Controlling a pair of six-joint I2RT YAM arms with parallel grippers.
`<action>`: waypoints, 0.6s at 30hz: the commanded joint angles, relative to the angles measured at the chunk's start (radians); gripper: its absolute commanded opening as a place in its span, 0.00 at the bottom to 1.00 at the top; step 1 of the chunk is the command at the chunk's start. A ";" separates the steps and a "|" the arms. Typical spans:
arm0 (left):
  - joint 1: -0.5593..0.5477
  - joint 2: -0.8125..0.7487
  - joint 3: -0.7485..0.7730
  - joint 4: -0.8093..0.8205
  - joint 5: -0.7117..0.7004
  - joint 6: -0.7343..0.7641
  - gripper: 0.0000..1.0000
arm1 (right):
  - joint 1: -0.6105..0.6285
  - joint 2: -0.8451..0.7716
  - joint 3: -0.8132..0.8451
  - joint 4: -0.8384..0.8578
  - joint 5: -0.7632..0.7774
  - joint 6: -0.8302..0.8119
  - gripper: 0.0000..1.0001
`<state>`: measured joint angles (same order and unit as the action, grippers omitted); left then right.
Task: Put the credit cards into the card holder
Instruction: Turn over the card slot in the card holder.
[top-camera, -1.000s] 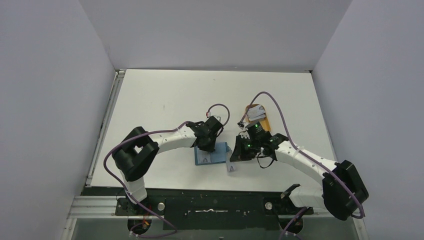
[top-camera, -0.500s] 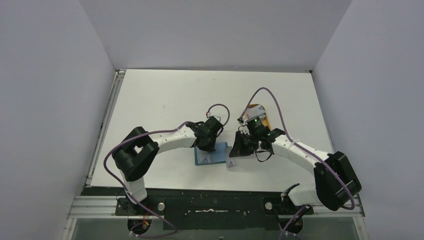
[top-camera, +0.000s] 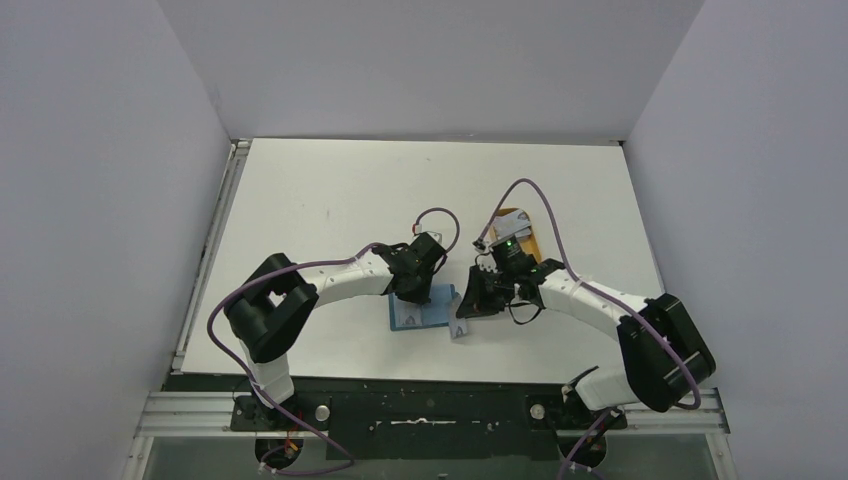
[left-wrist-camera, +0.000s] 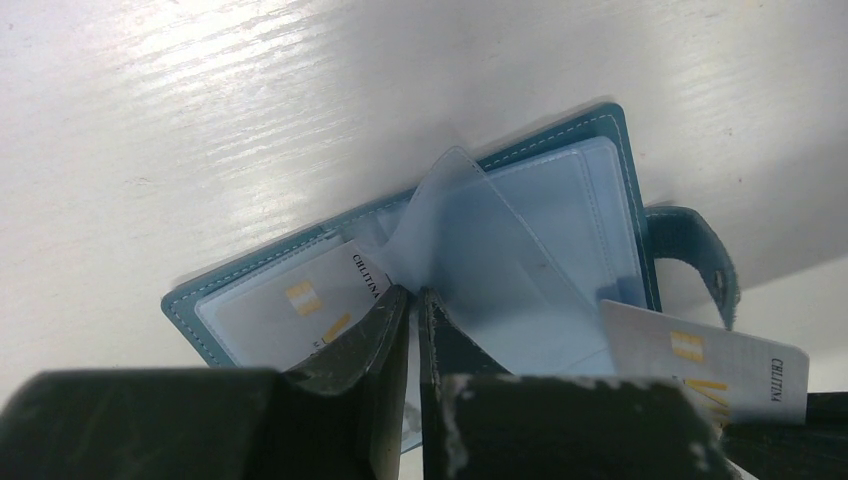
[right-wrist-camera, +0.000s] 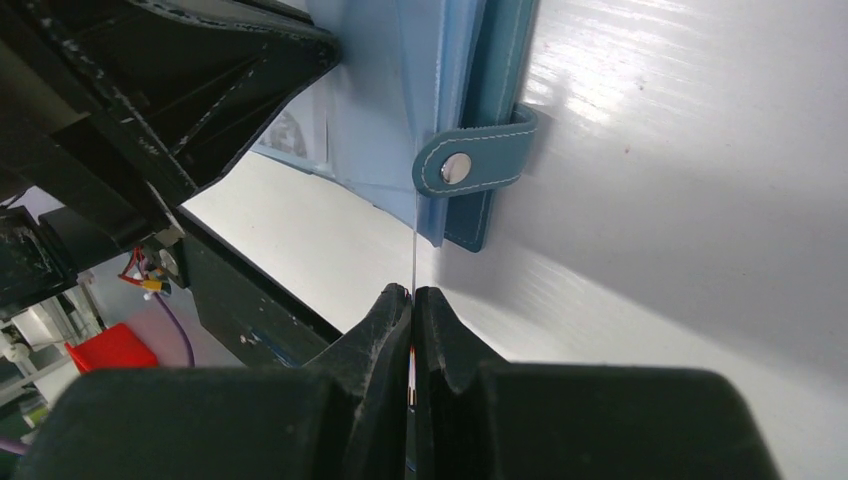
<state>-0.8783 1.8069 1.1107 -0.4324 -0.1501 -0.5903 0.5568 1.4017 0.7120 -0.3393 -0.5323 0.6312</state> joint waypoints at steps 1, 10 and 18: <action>-0.008 0.020 -0.025 -0.018 -0.006 0.007 0.04 | -0.027 -0.010 -0.022 0.059 0.000 0.025 0.00; -0.007 0.023 -0.023 -0.017 -0.003 0.007 0.02 | -0.046 0.001 -0.034 0.069 -0.028 0.015 0.00; -0.007 0.023 -0.023 -0.017 -0.003 0.007 0.00 | -0.047 -0.116 -0.022 0.069 0.031 0.023 0.00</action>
<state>-0.8783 1.8069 1.1103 -0.4324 -0.1505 -0.5903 0.5117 1.3792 0.6701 -0.3134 -0.5285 0.6487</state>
